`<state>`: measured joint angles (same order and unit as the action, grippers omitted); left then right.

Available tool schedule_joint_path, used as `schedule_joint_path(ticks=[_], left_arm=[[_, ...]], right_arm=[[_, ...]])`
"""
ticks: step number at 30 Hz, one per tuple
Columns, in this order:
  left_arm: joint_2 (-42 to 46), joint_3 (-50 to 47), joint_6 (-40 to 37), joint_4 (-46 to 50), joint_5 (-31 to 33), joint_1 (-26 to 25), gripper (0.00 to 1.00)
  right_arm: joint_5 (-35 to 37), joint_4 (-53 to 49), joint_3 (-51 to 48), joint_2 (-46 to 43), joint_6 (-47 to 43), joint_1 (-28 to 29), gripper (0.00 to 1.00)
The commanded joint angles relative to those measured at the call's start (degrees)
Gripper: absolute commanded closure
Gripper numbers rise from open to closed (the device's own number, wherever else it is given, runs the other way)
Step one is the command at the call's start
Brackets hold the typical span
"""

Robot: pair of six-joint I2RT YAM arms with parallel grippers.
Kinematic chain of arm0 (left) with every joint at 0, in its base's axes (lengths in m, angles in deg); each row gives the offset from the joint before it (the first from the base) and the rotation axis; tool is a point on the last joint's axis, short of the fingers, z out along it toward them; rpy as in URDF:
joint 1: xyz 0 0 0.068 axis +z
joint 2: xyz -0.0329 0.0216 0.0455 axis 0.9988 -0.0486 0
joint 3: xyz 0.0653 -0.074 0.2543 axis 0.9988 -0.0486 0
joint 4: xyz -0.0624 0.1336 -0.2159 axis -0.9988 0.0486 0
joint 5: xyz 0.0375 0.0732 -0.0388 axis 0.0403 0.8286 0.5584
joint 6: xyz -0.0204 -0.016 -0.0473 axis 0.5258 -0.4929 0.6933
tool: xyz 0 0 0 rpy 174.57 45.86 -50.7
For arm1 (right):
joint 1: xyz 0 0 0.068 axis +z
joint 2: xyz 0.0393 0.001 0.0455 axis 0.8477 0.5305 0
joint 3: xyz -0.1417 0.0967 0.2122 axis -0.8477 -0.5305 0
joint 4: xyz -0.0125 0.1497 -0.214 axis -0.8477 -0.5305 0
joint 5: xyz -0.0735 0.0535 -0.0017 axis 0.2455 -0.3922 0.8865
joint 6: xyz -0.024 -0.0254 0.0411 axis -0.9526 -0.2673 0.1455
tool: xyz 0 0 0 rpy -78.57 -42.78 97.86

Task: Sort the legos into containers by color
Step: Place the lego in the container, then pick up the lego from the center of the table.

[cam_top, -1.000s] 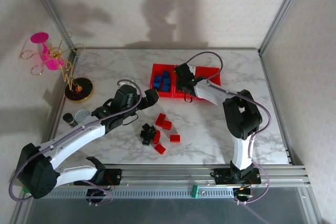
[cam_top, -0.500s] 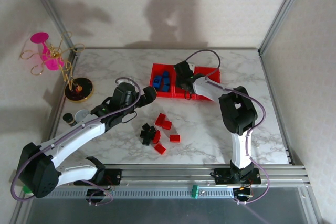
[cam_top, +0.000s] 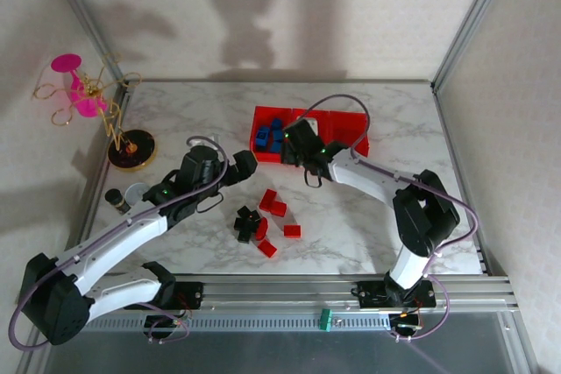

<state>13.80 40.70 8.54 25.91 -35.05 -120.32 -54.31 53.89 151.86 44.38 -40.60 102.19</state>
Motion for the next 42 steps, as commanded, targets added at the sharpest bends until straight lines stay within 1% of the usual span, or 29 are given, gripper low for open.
schedule_joint_path(ticks=[1, 6, 12, 17, 26, 31, 36, 40, 42], left_arm=[[2.4, -1.9, 1.1, 2.5, -0.4, 0.5, 0.0], [5.1, -4.7, 2.7, 3.9, 0.6, 0.5, 0.0], [8.2, -7.9, 4.5, 4.6, 1.6, 0.5, 0.0], [8.5, -8.5, 5.1, 5.0, 2.0, 0.5, 0.0], [8.1, -8.2, 5.0, 4.9, 2.4, 0.5, 0.0], [7.6, -8.1, 5.0, 4.6, 1.8, 0.5, 0.0], [7.4, -8.2, 5.0, 4.3, 1.7, 0.5, 0.0], [7.4, -8.3, 5.1, 4.0, 1.7, 0.5, 0.0], [7.3, -8.2, 4.9, 4.0, 1.7, 0.5, 0.0]], right_arm=[[-0.9, -3.6, -3.1, -2.0, 3.4, 3.5, 0.34], [-4.1, -1.9, -8.8, -4.3, 8.1, 8.1, 0.29], [-5.7, 0.3, -12.4, -3.1, 12.9, 12.9, 0.25], [-6.4, 2.9, -14.3, -1.6, 15.1, 13.6, 0.23], [-6.3, 4.7, -14.2, 0.9, 15.1, 13.7, 0.22], [-5.8, 4.4, -15.6, 1.1, 15.9, 13.7, 0.23], [-4.1, 3.0, -16.8, -0.8, 17.6, 13.7, 0.25], [-3.7, 1.7, -18.6, -2.6, 18.4, 13.7, 0.31], [-2.5, 0.2, -18.7, -2.9, 18.4, 13.8, 0.35]])
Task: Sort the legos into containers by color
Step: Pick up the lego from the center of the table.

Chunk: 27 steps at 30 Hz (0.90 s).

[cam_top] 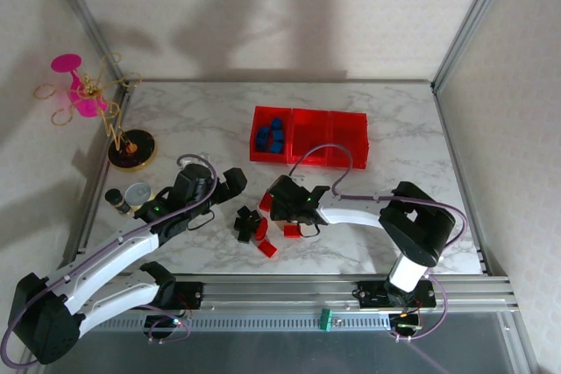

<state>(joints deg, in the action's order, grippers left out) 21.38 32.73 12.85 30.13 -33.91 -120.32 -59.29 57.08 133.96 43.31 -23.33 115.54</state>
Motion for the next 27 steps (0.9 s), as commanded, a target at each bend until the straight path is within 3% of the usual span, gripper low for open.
schedule_joint_path(ticks=[1, 15, 19, 27], left_arm=[[-0.3, -0.2, 0.6, -0.3, 0.6, 0.5, 0.0], [-0.8, 0.8, 0.2, -0.4, 0.6, 0.5, 0.0], [-1.1, 1.1, 0.4, -0.6, 0.4, 0.5, 0.0], [-2.7, 3.3, -0.6, -1.6, -0.5, 0.5, 0.0]], right_arm=[[2.9, -3.1, -0.7, -1.9, 0.8, 0.4, 0.36], [5.3, -3.2, 4.7, 3.2, -3.3, -0.2, 0.56], [5.7, -4.1, 4.8, 1.5, -3.3, -0.2, 0.61], [5.2, -5.1, 5.9, -4.5, -5.5, -4.2, 0.63]])
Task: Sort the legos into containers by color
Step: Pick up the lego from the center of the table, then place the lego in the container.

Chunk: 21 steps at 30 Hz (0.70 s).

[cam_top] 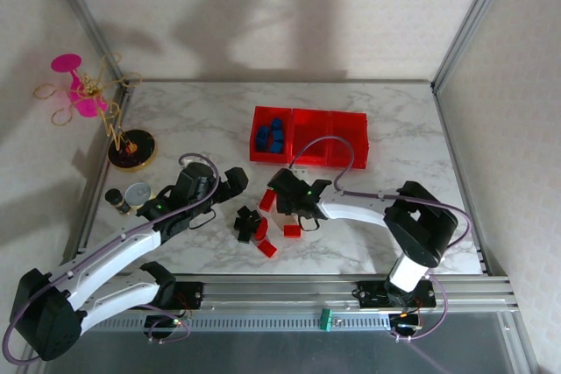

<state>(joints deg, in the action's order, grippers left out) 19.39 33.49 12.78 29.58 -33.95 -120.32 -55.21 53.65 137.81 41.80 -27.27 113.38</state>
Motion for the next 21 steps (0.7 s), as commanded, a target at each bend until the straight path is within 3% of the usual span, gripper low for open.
schedule_joint_path(ticks=[1, 11, 21], left_arm=[[-1.2, 3.0, -0.8, -1.2, -0.5, 0.5, 0.01], [-7.2, 9.3, -3.1, -3.9, -0.2, 0.5, 0.0], [-12.9, 13.4, -3.6, -6.6, 0.6, 1.2, 0.01]], right_arm=[[1.2, -1.8, 2.7, -3.5, -2.3, -3.2, 0.63], [2.1, 0.4, 12.1, 0.0, -11.4, -15.3, 0.63], [1.9, 4.5, 25.7, 14.1, -16.0, -22.4, 0.63]])
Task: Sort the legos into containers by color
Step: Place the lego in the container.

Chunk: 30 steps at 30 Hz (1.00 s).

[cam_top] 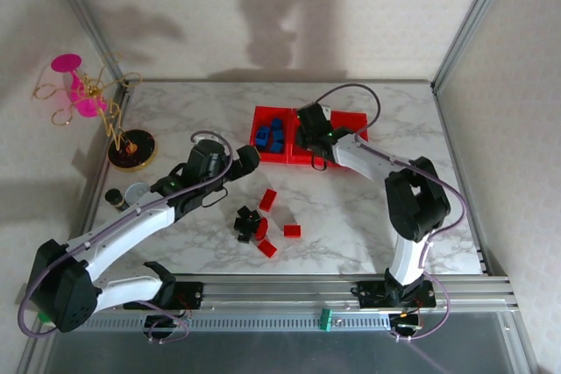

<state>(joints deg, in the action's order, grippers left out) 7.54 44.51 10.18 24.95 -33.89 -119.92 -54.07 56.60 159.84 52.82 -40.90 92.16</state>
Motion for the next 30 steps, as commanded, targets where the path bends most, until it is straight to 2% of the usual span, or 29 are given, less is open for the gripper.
schedule_joint_path(ticks=[1, 7, 12, 15, 23, 30], left_arm=[[-1.6, 2.6, -1.0, -2.4, 0.4, 0.8, 0.0], [-4.0, 3.3, -0.8, -3.6, -0.6, 1.6, 0.0], [-4.4, 3.8, -1.2, -3.6, -1.1, 2.0, 0.0], [-4.1, 4.4, -1.8, -3.3, -0.9, 2.2, 0.0], [-2.7, 4.8, -2.2, -3.0, -1.4, 2.3, 0.0], [0.8, 3.4, -2.5, -1.0, -1.9, 2.3, 0.0]], right_arm=[[0.6, 1.7, 4.9, 4.7, -2.6, -1.7, 0.63], [1.1, 1.5, 10.8, 11.3, -4.0, -3.1, 0.62], [1.0, 1.8, 11.9, 12.3, -4.9, -3.6, 0.55], [0.6, 2.0, 12.3, 11.3, -5.8, -3.6, 0.49], [-0.1, 0.7, 11.6, 7.0, -6.5, -3.4, 0.44], [-1.0, -0.7, 4.5, -1.4, -5.0, -0.2, 0.37]])
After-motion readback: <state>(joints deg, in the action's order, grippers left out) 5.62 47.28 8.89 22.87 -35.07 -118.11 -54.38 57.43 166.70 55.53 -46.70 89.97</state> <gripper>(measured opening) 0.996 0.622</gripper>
